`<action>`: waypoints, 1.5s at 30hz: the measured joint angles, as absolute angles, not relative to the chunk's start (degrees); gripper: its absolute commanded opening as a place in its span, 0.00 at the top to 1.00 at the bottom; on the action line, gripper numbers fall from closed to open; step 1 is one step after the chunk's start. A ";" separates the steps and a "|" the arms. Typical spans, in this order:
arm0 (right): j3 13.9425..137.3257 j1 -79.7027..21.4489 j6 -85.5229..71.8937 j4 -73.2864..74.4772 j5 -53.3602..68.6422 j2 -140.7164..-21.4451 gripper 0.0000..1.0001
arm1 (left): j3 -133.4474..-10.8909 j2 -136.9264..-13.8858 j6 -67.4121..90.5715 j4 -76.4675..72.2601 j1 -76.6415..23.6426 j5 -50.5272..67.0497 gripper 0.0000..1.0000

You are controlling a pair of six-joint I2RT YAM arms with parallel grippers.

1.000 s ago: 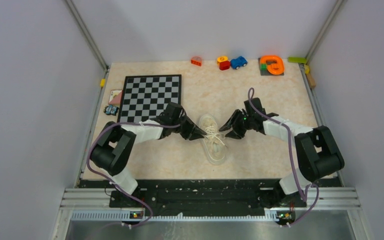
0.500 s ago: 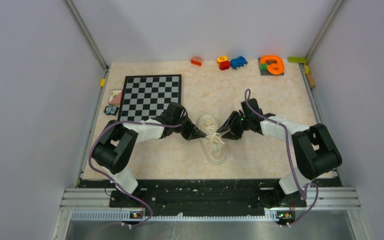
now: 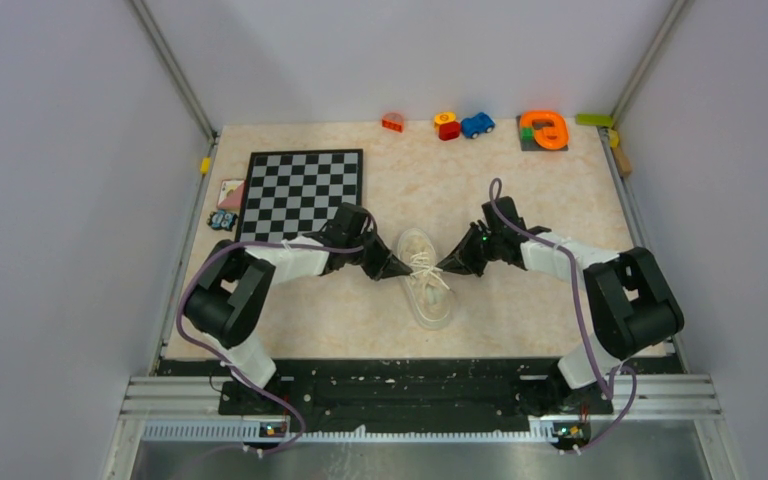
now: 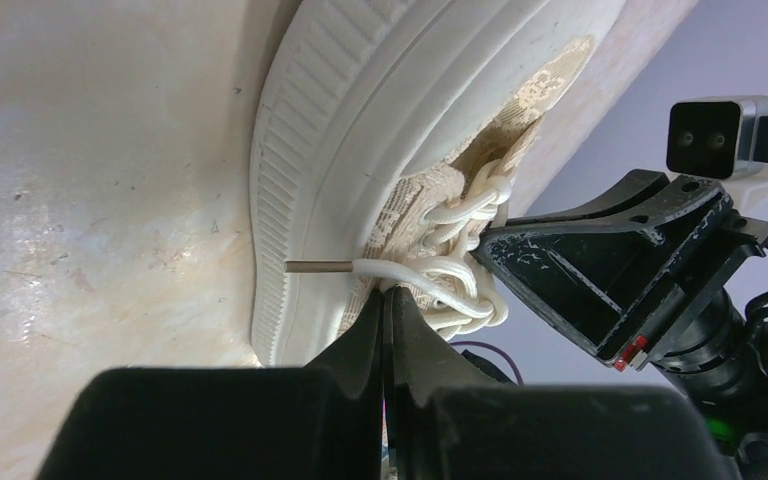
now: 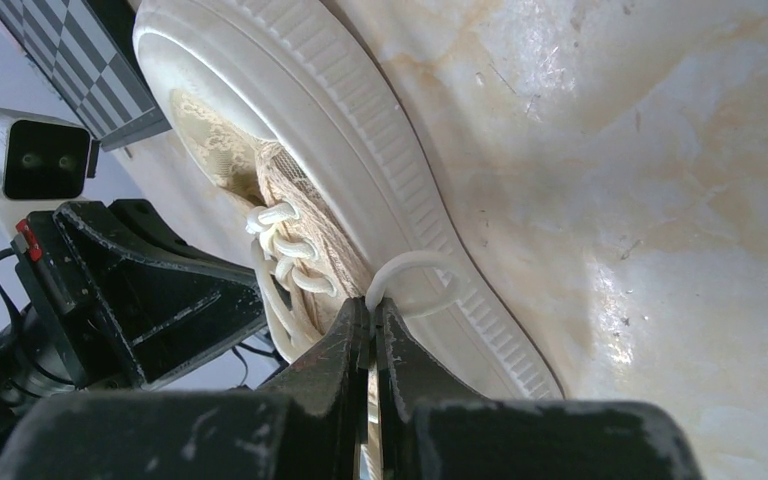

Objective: Tie the shoes
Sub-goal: Tie the shoelace on the shoe.

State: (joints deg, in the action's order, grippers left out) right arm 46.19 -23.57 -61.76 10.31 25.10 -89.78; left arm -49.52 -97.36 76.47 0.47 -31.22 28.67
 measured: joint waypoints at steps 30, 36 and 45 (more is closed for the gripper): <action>52.62 -26.89 -46.65 20.84 10.83 -95.81 1.00 | -41.30 -94.94 68.86 1.74 -25.34 31.40 1.00; 52.64 -27.20 -45.91 21.19 8.45 -95.81 1.00 | -40.97 -96.16 68.82 -0.58 -25.15 32.47 1.00; 52.49 -27.62 -46.09 21.63 6.02 -95.74 1.00 | -40.42 -96.92 68.77 -2.50 -25.08 33.39 1.00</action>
